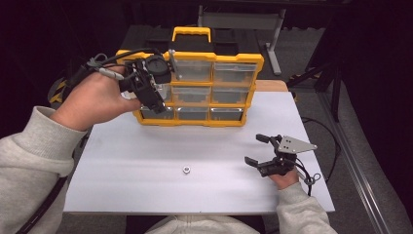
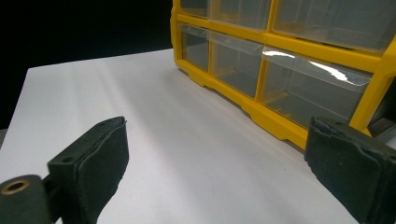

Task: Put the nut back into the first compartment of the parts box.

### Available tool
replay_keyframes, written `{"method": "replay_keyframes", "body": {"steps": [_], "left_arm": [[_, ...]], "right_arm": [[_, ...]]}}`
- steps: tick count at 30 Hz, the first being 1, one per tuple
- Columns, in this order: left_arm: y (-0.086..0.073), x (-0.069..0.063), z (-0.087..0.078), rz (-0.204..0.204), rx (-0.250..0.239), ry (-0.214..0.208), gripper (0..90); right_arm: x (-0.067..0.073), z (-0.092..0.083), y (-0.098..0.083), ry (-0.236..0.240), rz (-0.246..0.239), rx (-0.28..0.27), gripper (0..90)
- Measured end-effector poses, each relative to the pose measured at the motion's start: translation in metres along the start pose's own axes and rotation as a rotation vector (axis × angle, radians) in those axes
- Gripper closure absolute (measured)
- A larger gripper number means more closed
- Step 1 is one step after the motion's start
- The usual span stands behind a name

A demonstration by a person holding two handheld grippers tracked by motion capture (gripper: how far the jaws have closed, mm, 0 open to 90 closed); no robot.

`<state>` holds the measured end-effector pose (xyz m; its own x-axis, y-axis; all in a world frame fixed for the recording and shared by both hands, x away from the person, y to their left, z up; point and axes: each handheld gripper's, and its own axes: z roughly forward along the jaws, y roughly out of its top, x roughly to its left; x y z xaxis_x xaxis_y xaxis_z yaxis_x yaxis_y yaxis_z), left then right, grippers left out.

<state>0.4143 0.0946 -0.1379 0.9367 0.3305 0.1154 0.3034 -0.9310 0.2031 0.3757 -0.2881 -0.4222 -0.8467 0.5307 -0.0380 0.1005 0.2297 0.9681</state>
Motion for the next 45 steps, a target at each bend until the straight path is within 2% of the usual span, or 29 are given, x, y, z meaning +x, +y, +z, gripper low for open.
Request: {"method": "replay_keyframes", "body": {"steps": [1, 3, 10, 15, 18, 20, 24, 26, 29, 30, 34, 37, 43, 45], "left_arm": [[0.0, 0.0, 0.0, 0.0, 0.0, 0.0, 69.6], [0.0, 0.008, -0.01, -0.02, -0.015, -0.003, 69.7], [0.006, 0.027, -0.027, -0.077, -0.034, 0.026, 69.7], [0.008, 0.041, -0.031, -0.128, -0.066, 0.03, 69.7], [0.009, 0.047, -0.032, -0.145, -0.079, 0.026, 69.6], [0.009, 0.055, -0.032, -0.19, -0.095, 0.029, 69.6], [0.009, 0.067, -0.029, -0.239, -0.091, 0.043, 69.6], [0.01, 0.071, -0.026, -0.293, -0.104, 0.055, 69.6], [0.01, 0.08, -0.019, -0.341, -0.092, 0.054, 69.6], [0.01, 0.08, -0.019, -0.341, -0.092, 0.054, 69.6], [0.008, 0.092, -0.013, -0.397, -0.09, 0.062, 69.6], [0.008, 0.097, -0.007, -0.424, -0.087, 0.071, 69.6], [0.007, 0.104, 0.006, -0.454, -0.066, 0.084, 69.6], [0.007, 0.106, 0.012, -0.464, -0.059, 0.072, 69.6]], "right_arm": [[0.0, 0.0, 0.0, 0.0, 0.0, 0.0, 7.2], [0.0, 0.0, 0.0, 0.0, -0.001, -0.004, 7.2], [0.0, 0.0, 0.0, -0.001, -0.001, -0.002, 7.1], [0.0, -0.001, 0.0, 0.0, 0.002, -0.001, 7.2], [0.0, -0.001, 0.0, 0.001, 0.003, -0.002, 7.1], [0.0, -0.001, 0.0, 0.003, 0.003, -0.001, 7.1], [0.0, -0.001, 0.0, 0.003, 0.001, -0.001, 7.2], [-0.001, -0.001, 0.0, 0.003, 0.002, -0.002, 7.1], [-0.001, -0.001, 0.0, 0.002, 0.003, 0.002, 7.2], [-0.001, -0.001, 0.0, 0.002, 0.003, 0.002, 7.2], [0.0, -0.001, 0.0, 0.003, 0.001, 0.005, 7.1], [0.0, -0.001, 0.0, 0.002, 0.001, 0.005, 7.1], [0.0, 0.0, 0.0, 0.005, -0.001, 0.005, 7.1], [0.0, 0.0, 0.0, 0.008, -0.002, 0.003, 7.2]]}}
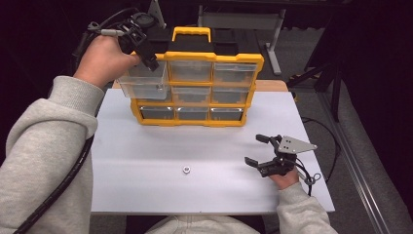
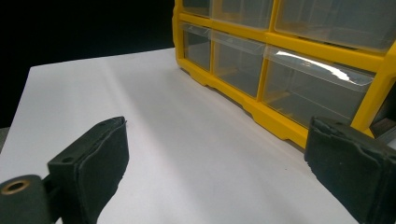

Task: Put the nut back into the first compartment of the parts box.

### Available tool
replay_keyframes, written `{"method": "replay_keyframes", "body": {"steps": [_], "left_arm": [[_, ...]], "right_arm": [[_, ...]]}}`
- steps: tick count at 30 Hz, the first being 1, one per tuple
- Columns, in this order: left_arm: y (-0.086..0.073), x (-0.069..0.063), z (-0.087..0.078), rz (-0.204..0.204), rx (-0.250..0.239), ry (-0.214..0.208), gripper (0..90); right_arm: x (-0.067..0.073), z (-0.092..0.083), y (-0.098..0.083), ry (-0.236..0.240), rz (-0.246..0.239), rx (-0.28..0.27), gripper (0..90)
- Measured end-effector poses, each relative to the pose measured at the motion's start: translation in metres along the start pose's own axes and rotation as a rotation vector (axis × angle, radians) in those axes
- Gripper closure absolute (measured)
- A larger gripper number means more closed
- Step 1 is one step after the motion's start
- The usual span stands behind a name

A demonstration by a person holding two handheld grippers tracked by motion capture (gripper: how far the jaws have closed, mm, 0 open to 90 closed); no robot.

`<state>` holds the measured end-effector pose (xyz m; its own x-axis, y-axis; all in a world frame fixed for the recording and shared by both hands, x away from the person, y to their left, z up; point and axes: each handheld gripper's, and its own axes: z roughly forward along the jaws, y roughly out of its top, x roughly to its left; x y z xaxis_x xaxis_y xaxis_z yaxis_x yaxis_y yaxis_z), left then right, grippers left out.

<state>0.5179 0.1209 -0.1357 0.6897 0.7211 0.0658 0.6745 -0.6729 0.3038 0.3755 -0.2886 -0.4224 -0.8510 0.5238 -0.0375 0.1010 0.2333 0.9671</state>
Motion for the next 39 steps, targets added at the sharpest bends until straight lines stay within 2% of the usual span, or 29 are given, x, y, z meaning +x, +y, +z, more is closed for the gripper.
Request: {"method": "replay_keyframes", "body": {"steps": [4, 9, 16, 22, 25, 28, 31, 38, 39], "left_arm": [[0.0, 0.001, 0.007, -0.013, 0.006, -0.009, 69.6], [0.001, 0.004, 0.023, -0.032, 0.039, -0.027, 69.6], [-0.001, 0.013, 0.037, -0.105, 0.066, -0.052, 69.6], [-0.003, 0.019, 0.045, -0.133, 0.092, -0.07, 69.6], [-0.003, 0.022, 0.049, -0.145, 0.113, -0.126, 69.5], [-0.002, 0.024, 0.052, -0.156, 0.134, -0.125, 69.5], [-0.001, 0.024, 0.056, -0.151, 0.155, -0.134, 69.5], [-0.002, 0.024, 0.055, -0.136, 0.147, -0.139, 69.1], [-0.002, 0.024, 0.054, -0.129, 0.142, -0.132, 62.5]], "right_arm": [[0.0, 0.0, 0.0, 0.0, -0.001, 0.0, 7.2], [0.0, 0.0, 0.0, 0.0, -0.002, 0.002, 7.2], [0.0, 0.001, 0.0, 0.003, -0.006, 0.002, 7.2], [0.0, 0.001, 0.0, 0.004, -0.006, 0.006, 7.2], [0.0, 0.001, 0.0, 0.004, -0.009, 0.008, 7.2], [0.0, 0.001, 0.0, 0.005, -0.009, 0.008, 7.2], [0.0, 0.001, 0.0, 0.005, -0.01, 0.007, 7.2], [0.0, 0.001, 0.0, 0.007, -0.01, 0.007, 7.2], [0.0, 0.001, 0.0, 0.008, -0.01, 0.007, 7.2]]}}
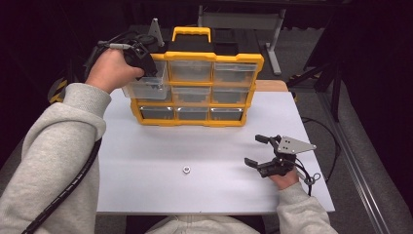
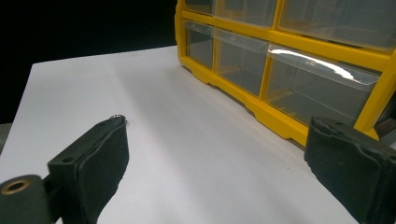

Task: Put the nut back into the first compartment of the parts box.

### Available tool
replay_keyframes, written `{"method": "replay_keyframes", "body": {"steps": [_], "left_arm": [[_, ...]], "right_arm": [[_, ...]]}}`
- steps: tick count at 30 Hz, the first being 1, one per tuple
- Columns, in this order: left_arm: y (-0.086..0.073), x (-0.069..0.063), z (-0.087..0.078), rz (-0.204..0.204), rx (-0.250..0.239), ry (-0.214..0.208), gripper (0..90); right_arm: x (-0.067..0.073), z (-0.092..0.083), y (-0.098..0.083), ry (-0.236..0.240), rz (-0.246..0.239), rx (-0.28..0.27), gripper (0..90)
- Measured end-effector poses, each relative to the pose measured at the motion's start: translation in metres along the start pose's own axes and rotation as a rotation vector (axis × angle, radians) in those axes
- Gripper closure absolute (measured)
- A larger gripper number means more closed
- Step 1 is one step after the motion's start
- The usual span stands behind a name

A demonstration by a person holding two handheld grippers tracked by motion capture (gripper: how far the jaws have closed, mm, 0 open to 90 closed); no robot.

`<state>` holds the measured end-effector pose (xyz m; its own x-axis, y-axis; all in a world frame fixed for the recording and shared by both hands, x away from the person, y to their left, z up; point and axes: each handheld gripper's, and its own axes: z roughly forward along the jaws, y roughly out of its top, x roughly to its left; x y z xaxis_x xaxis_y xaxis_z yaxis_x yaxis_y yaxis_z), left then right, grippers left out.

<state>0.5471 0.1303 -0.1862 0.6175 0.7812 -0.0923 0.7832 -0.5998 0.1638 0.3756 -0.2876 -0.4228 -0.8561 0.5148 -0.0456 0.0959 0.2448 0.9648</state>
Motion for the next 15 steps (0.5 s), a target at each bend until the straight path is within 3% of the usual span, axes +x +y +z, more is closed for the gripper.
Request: {"method": "replay_keyframes", "body": {"steps": [6, 10, 14, 15], "left_arm": [[-0.006, -0.002, -0.013, 0.01, -0.048, 0.022, 50.9], [-0.016, -0.004, -0.032, 0.011, -0.116, 0.047, 44.7], [-0.029, -0.015, -0.05, 0.062, -0.192, 0.093, 34.8], [-0.029, -0.015, -0.05, 0.062, -0.192, 0.093, 30.5]], "right_arm": [[0.0, 0.0, 0.0, 0.002, 0.0, 0.002, 7.2], [0.0, 0.0, 0.0, 0.001, 0.0, 0.002, 7.2], [0.0, 0.0, 0.0, 0.002, 0.0, 0.002, 7.2], [0.0, 0.0, 0.0, 0.002, 0.0, 0.002, 7.2]]}}
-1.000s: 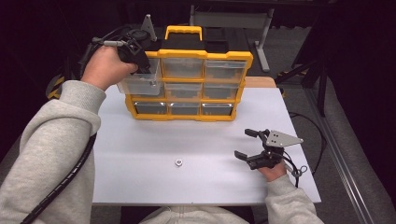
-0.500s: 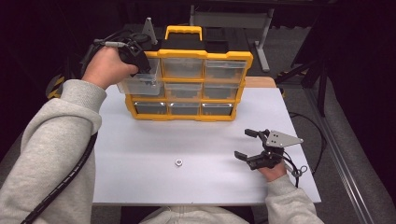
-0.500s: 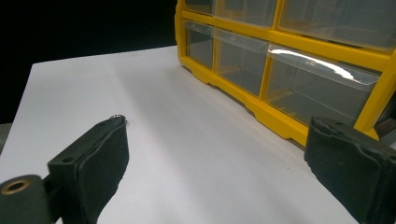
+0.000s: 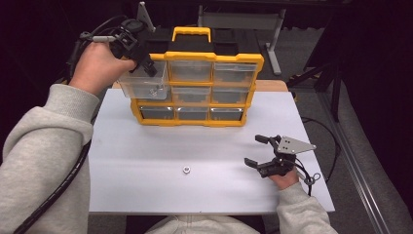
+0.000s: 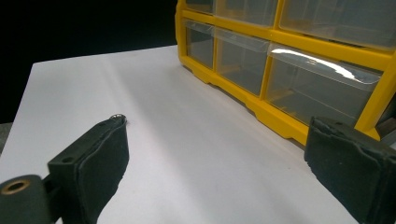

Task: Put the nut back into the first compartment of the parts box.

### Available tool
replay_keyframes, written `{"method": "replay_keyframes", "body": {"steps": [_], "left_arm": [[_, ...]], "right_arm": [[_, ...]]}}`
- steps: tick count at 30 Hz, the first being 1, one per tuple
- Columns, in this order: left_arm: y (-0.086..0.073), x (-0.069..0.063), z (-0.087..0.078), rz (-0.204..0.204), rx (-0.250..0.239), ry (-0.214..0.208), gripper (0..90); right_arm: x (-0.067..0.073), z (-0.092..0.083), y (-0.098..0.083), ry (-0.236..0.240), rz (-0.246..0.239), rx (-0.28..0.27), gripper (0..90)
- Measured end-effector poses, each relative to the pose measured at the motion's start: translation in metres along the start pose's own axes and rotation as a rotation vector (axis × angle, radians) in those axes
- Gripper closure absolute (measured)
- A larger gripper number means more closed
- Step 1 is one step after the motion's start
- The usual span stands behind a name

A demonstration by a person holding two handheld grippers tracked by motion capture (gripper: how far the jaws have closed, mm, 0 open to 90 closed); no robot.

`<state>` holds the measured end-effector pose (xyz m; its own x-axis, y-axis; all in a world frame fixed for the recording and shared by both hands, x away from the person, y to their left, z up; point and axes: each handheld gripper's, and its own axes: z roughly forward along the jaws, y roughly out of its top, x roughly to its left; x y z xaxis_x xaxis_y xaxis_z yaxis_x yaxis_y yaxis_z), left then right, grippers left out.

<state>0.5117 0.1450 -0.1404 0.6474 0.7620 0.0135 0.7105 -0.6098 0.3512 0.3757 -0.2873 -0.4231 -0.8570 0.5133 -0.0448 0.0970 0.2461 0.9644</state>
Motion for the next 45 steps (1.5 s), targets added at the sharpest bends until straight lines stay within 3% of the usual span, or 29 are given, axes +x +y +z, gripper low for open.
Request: {"method": "replay_keyframes", "body": {"steps": [4, 8, 12, 16, 20, 25, 29, 31, 34, 39, 40, 41, 45], "left_arm": [[-0.008, -0.01, -0.018, 0.059, -0.043, -0.001, 19.9], [-0.016, -0.024, -0.028, 0.111, -0.08, -0.02, 14.9], [-0.026, -0.042, -0.03, 0.161, -0.089, -0.045, 9.9], [-0.036, -0.062, -0.022, 0.239, -0.082, -0.062, 8.2], [-0.043, -0.079, -0.008, 0.312, -0.059, -0.083, 7.3], [-0.048, -0.094, 0.008, 0.366, -0.031, -0.102, 5.3], [-0.055, -0.11, 0.032, 0.426, -0.011, -0.118, 4.3], [-0.056, -0.113, 0.038, 0.438, -0.001, -0.117, 4.4], [-0.062, -0.121, 0.064, 0.469, 0.04, -0.103, 4.5], [-0.07, -0.129, 0.098, 0.487, 0.07, -0.129, 4.9], [-0.07, -0.129, 0.098, 0.487, 0.07, -0.129, 5.0], [-0.073, -0.132, 0.11, 0.498, 0.085, -0.133, 5.0], [-0.077, -0.135, 0.125, 0.518, 0.085, -0.141, 5.3]], "right_arm": [[0.0, 0.0, 0.0, -0.003, -0.001, 0.002, 7.2], [0.0, 0.0, 0.0, -0.005, -0.001, 0.002, 7.2], [0.0, 0.0, 0.0, -0.004, -0.001, 0.002, 7.2], [0.001, 0.0, 0.0, -0.004, -0.002, 0.002, 7.2], [0.001, 0.0, 0.0, -0.006, -0.002, 0.001, 7.2], [0.001, 0.0, 0.0, -0.005, -0.002, -0.003, 7.2], [0.001, -0.001, 0.0, -0.005, -0.002, -0.006, 7.1], [0.001, -0.001, 0.001, -0.006, -0.003, -0.008, 7.0], [0.001, -0.001, 0.001, -0.006, -0.003, -0.008, 7.0], [0.001, -0.001, 0.001, -0.003, -0.003, -0.009, 7.0], [0.001, -0.001, 0.001, -0.004, -0.003, -0.008, 7.0], [0.001, -0.001, 0.001, -0.003, -0.003, -0.01, 7.0], [0.001, -0.001, 0.0, -0.005, -0.001, -0.009, 6.7]]}}
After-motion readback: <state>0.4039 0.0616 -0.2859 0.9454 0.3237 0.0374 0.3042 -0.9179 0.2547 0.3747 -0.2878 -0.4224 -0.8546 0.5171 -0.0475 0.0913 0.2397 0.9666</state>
